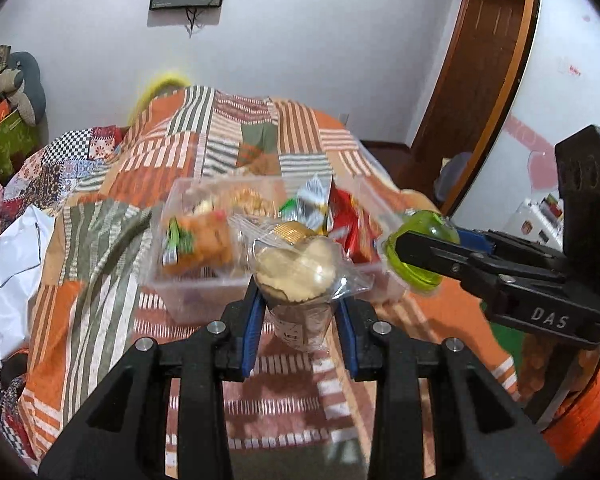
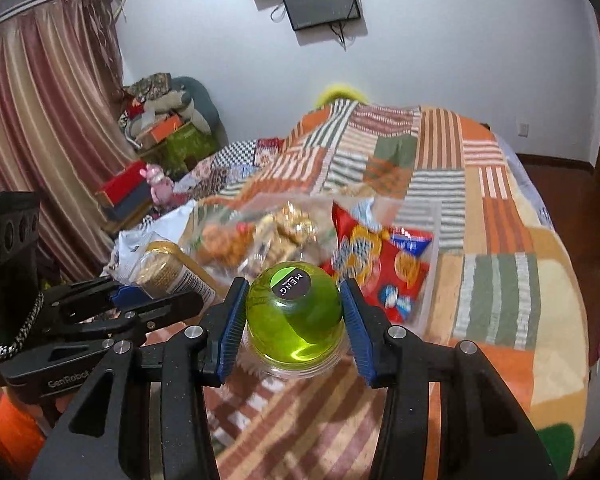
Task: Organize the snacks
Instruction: 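Lower the biscuit roll and jelly cup into the clear box and open both tools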
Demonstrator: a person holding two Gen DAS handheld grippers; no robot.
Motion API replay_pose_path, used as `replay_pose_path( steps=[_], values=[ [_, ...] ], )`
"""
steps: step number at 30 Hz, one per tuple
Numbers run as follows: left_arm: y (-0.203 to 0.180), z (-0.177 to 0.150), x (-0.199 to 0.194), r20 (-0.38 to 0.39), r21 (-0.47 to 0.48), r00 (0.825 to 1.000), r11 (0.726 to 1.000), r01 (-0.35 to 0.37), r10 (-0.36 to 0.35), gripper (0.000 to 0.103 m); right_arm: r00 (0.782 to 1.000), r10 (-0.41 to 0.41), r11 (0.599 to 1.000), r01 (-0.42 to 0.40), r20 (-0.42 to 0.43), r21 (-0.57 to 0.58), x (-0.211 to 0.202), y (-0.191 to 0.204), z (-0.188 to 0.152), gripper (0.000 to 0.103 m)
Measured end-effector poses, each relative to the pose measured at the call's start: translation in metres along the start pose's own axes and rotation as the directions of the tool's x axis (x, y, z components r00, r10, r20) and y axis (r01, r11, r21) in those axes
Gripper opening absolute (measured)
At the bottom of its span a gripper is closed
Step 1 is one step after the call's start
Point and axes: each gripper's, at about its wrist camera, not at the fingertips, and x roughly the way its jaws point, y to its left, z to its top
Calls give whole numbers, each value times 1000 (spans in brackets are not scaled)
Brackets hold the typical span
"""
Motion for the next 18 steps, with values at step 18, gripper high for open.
replay_pose_path(
  steps=[18],
  values=[
    [30,68,52,6,-76,1000,997,-4,4,33,1000,-11,1000,11,6,6,54,-9,49,44]
  ],
)
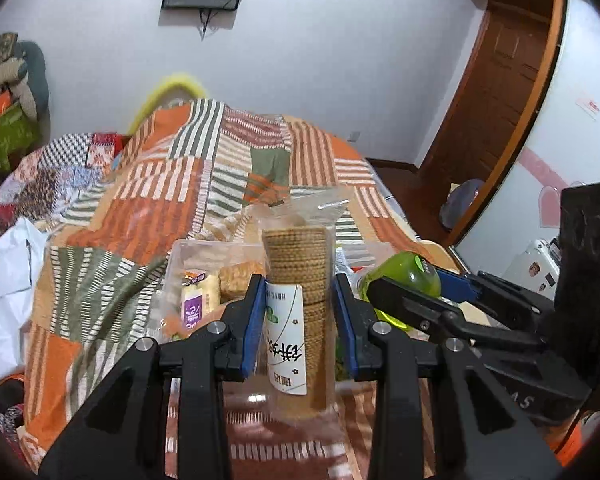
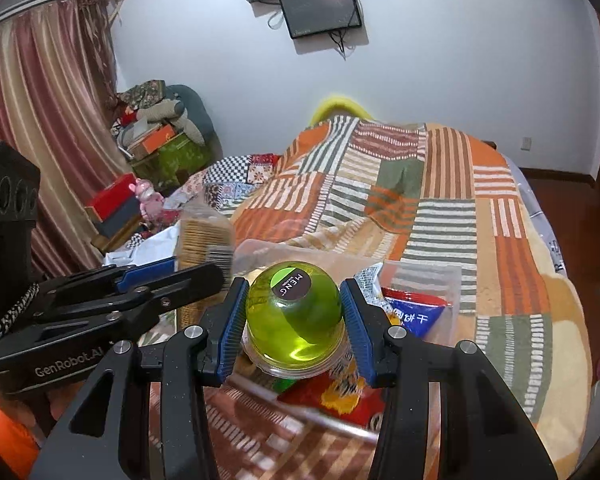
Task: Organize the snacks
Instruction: 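Lower the biscuit roll and jelly cup into the clear box and open both tools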
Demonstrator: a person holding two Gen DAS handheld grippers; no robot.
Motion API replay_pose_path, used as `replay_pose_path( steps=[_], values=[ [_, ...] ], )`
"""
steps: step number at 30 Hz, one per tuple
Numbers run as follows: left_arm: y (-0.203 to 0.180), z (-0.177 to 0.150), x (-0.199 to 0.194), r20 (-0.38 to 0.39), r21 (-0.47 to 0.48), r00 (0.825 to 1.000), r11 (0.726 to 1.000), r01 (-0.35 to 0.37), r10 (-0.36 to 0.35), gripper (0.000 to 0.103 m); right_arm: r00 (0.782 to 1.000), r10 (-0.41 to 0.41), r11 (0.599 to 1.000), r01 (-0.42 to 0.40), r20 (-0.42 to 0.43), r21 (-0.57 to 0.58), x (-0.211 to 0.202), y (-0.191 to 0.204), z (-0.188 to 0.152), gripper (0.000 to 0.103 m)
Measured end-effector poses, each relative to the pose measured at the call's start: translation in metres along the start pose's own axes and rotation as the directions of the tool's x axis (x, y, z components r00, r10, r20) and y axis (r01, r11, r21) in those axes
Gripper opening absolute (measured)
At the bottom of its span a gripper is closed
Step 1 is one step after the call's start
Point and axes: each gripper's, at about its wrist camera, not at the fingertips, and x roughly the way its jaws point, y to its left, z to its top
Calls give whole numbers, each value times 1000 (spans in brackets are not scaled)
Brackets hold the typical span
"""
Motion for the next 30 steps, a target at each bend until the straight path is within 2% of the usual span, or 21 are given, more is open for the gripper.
replay_pose_path(
  steps=[6,10,13,16,21,26,28,30],
  values=[
    [11,6,34,-50,-18,999,1000,-20,19,33,1000,-9,1000,9,-17,21,8,-6,-1,45],
    [11,3,29,-25,-22,1000,1000,1,-2,33,1000,-4,1000,4,-1,-1,-1,-2,1,45],
    [9,1,20,-17,-11,1000,1000,-14,14,33,1000,-3,1000,3,3,-10,-9,-1,1,45],
    [8,-3,6,-6,-9,1000,1000,-18,18,33,1000,-4,1000,5,12,-8,-15,-2,0,45],
    [2,-10,-30,37,9,999,1000,-22,22,33,999,-12,1000,13,44,-18,-52,4,-5,45],
    [-13,-15,-78,120,49,992,998,-44,38,34,993,-32,999,36,113,-37,-96,13,-7,45],
    [-21,-19,-99,149,60,988,997,-41,32,42,990,-37,999,42,136,-33,-113,16,-8,45],
    [-28,-23,-118,177,64,984,997,-34,22,54,984,-39,999,44,173,-27,-134,22,-11,48]
  ],
)
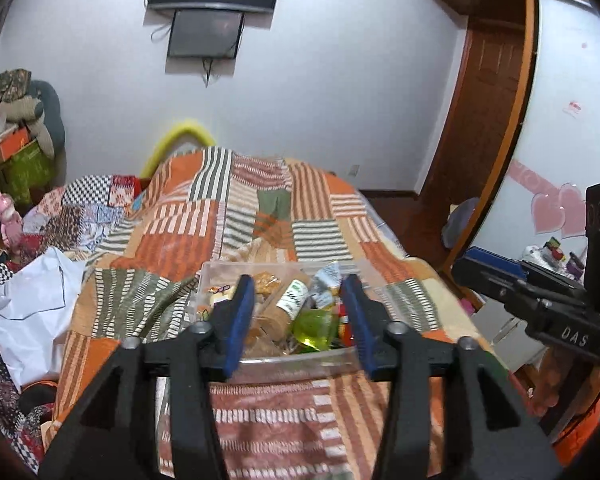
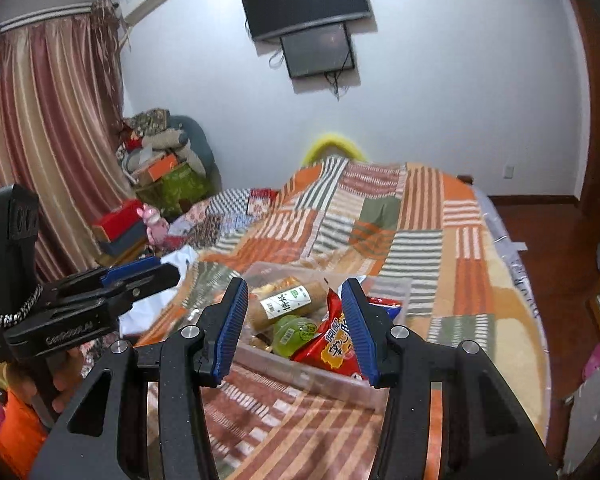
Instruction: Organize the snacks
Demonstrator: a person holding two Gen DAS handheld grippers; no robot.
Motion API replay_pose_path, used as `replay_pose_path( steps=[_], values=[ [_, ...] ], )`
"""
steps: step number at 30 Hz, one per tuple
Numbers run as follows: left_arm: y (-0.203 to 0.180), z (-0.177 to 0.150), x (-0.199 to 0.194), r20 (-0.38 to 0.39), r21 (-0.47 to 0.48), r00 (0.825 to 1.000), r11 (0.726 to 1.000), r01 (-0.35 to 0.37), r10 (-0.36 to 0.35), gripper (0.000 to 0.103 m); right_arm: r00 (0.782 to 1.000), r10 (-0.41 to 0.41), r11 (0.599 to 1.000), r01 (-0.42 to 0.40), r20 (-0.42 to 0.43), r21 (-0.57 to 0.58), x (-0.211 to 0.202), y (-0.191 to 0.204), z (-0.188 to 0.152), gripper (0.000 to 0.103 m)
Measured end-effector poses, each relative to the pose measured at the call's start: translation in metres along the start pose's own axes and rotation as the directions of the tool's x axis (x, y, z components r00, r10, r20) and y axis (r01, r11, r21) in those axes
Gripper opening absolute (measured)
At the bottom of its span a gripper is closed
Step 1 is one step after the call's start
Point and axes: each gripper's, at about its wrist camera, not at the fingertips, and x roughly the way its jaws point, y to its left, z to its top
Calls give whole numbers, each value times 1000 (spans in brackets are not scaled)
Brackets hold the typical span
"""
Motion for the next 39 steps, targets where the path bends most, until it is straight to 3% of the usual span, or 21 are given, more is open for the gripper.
replay_pose_path(
  steps=[5,12,21,39],
  values=[
    [-19,-1,-49,112,32,993,999,-31,28,79,997,-35,999,36,67,-14,-31,12,-1,68],
    [-36,-5,-94,213,38,976,998,-59,49,96,988,-51,998,57,149,-35,-69,30,-3,82],
    [-45,-15,-116,256,39,964,996,-79,67,101,975,-101,993,111,199,-36,-81,38,-8,102],
    [-41,-25,-126,264,4,961,997,-80,76,102,970,-139,988,151,199,-45,-87,42,-21,103]
  ],
)
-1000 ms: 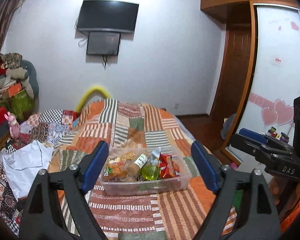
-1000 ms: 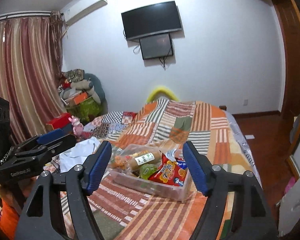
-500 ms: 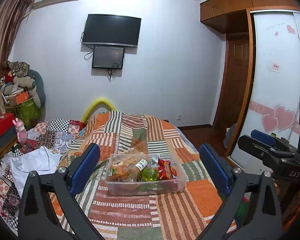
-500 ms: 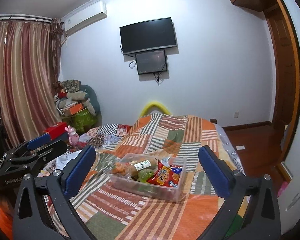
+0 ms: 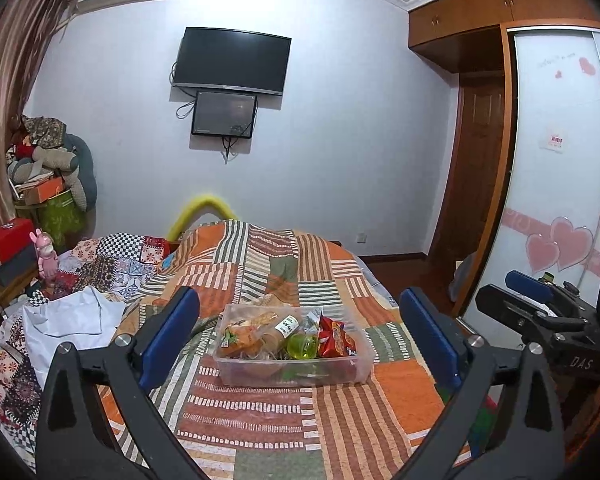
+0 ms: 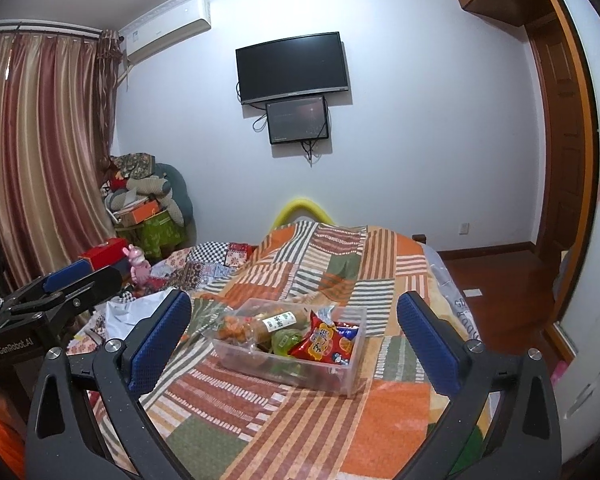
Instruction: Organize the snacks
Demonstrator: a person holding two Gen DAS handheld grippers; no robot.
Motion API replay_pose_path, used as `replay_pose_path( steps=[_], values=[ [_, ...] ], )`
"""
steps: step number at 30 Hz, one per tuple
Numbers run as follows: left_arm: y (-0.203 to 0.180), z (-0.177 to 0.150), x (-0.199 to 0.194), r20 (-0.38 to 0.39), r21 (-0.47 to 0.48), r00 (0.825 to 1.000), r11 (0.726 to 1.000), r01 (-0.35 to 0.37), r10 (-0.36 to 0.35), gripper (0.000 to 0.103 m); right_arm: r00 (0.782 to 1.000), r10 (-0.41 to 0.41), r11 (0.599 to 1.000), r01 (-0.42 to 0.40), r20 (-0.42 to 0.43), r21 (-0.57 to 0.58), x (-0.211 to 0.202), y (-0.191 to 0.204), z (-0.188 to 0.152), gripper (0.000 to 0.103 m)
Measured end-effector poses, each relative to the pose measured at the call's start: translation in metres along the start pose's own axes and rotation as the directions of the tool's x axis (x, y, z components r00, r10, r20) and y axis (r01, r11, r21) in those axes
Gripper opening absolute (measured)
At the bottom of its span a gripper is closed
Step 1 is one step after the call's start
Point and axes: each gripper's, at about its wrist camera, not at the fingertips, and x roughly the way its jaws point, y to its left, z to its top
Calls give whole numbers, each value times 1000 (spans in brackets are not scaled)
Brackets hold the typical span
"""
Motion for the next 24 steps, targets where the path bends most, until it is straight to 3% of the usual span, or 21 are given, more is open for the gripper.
replay_pose_path(
  steps=[24],
  values=[
    [2,-4,-1,-16,-3,1000,1000,21,-21,102,1000,-2,1000,2,-6,17,-2,-2,-1,103]
  ],
)
